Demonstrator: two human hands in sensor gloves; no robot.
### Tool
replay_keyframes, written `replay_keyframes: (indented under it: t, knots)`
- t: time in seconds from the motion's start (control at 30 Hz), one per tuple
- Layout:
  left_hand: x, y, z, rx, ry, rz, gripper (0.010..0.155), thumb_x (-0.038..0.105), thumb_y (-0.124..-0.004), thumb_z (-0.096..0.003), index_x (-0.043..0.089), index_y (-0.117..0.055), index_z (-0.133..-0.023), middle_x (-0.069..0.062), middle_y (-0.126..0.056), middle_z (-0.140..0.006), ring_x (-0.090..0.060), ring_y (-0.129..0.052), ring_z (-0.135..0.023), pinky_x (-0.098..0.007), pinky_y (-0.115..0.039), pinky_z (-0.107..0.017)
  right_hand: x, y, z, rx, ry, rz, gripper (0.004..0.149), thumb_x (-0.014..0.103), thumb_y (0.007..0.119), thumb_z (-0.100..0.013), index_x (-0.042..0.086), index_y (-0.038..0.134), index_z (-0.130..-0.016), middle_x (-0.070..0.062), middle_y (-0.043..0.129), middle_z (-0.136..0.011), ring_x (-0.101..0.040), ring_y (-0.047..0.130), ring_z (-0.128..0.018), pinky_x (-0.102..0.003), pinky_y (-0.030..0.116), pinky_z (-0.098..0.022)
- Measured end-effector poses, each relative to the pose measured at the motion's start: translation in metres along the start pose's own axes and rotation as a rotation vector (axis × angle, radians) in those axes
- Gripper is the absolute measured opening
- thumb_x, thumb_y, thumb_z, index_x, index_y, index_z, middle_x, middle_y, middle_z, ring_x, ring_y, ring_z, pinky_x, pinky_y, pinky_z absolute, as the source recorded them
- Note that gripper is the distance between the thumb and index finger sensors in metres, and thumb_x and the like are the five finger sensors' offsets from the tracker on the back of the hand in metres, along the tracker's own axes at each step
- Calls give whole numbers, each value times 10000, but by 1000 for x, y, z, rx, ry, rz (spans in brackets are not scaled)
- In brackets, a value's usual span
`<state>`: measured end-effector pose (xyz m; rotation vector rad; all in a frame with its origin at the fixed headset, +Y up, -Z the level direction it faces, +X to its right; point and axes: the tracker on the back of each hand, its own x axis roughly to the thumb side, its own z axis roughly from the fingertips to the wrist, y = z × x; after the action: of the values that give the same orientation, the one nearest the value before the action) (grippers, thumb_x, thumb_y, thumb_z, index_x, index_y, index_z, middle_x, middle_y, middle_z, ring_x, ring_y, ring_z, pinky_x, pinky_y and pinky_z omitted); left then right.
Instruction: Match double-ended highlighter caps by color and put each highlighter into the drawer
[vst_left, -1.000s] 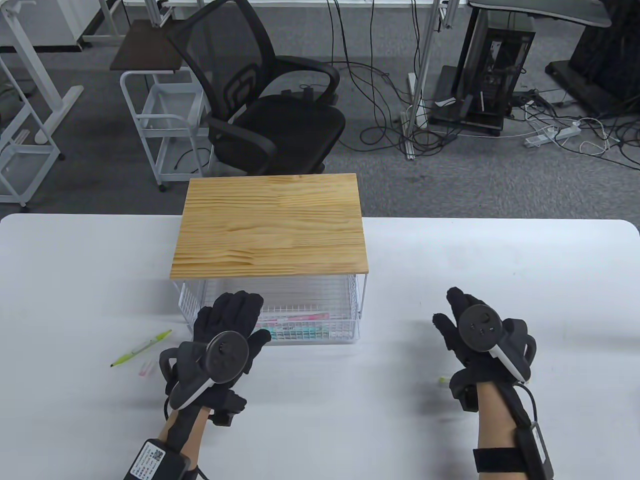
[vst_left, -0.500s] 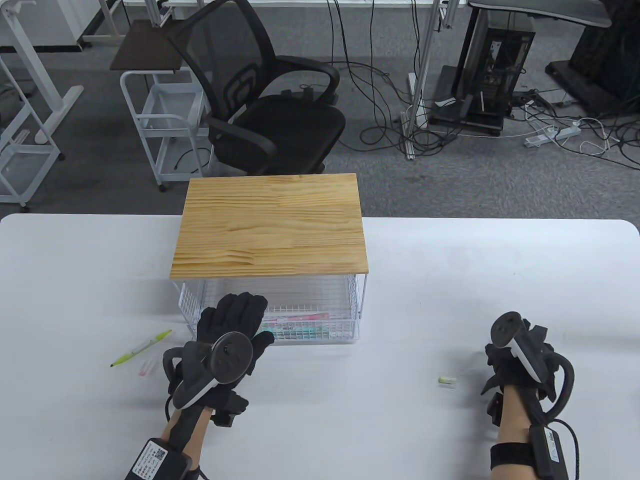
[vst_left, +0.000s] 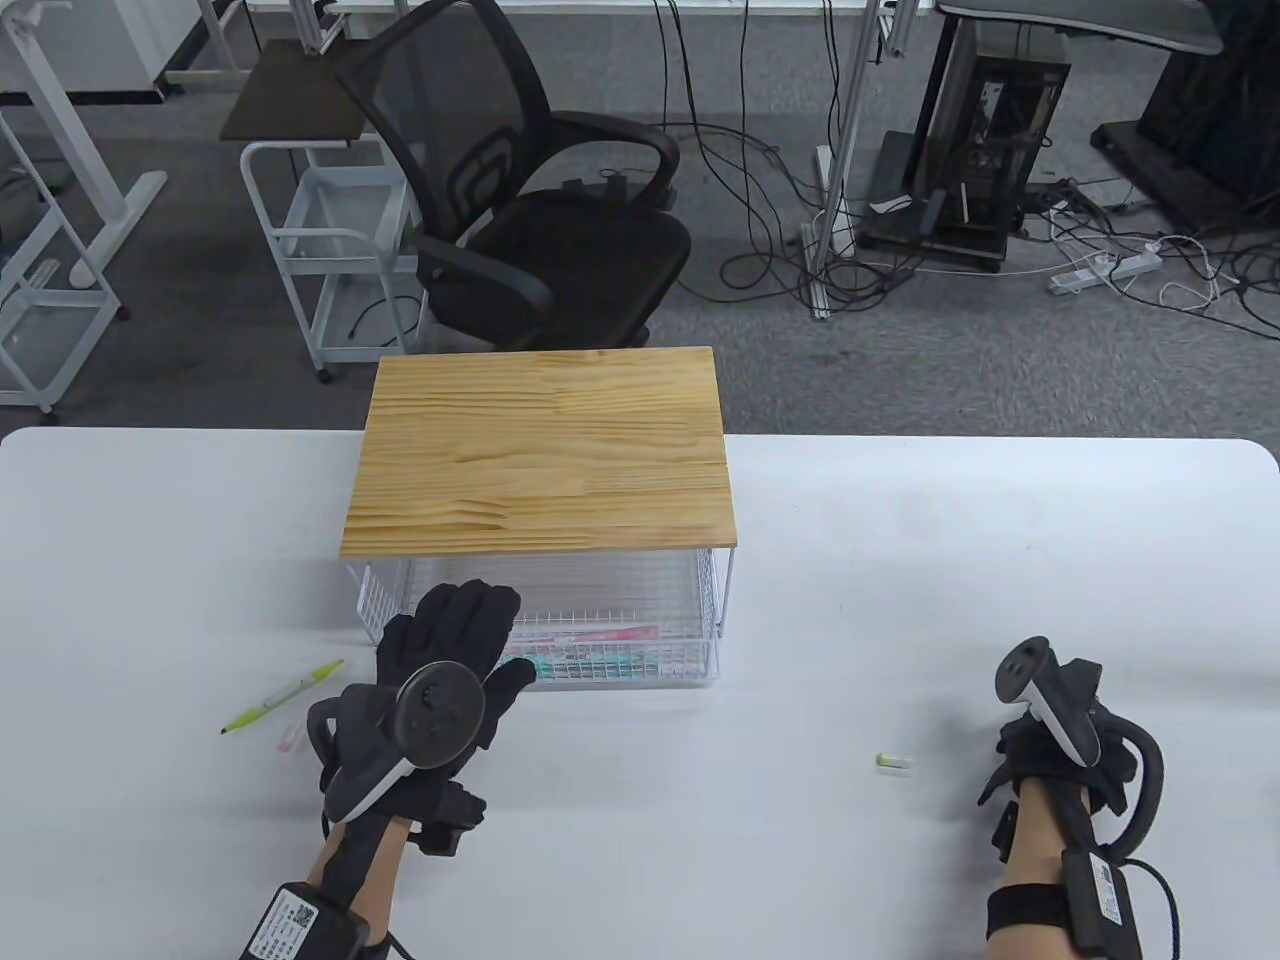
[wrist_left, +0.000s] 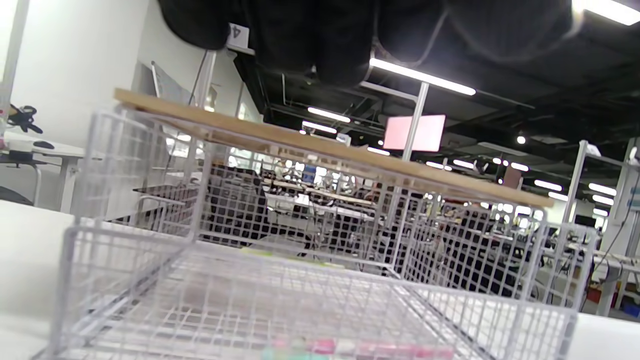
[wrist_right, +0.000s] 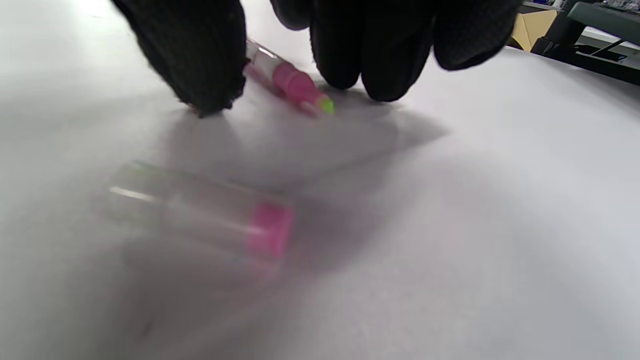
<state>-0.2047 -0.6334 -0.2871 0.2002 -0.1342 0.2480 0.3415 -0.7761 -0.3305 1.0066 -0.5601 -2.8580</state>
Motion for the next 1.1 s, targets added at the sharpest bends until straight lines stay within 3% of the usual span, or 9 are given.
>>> replay_keyframes:
  t: [0.5, 0.83, 1.1]
  knots:
    - [-23, 2, -3, 4, 83, 52, 669, 573, -625, -539, 389, -447, -1158, 5, -560, -1271, -300, -524, -1201, -610, -459, -869, -2, -1, -3, -70, -21, 16, 730, 349, 822, -549, 115, 470, -1144, -49, 831, -922, -245, 898, -790, -545, 730, -658]
    - [-36, -5, -4, -21, 131, 33, 668, 574, -624, -538, 391, -450, -1156, 5, -563, -1269, -300, -526, -1200, -610, -462, -869, 0, -3, 1, -40, -74, -24, 637, 241, 702, -595, 95, 433, -1153, -114, 718, -997, -307, 855, -817, -564, 734, -653]
    - [-53, -7, -6, -23, 199, 35, 668, 573, -624, -538, 392, -447, -1156, 4, -557, -1271, -297, -523, -1200, -609, -461, -870, 28, -35, 25, -184, -236, -73, 577, 218, 664, -600, 133, 467, -1135, -133, 644, -1030, -336, 832, -821, -536, 765, -625]
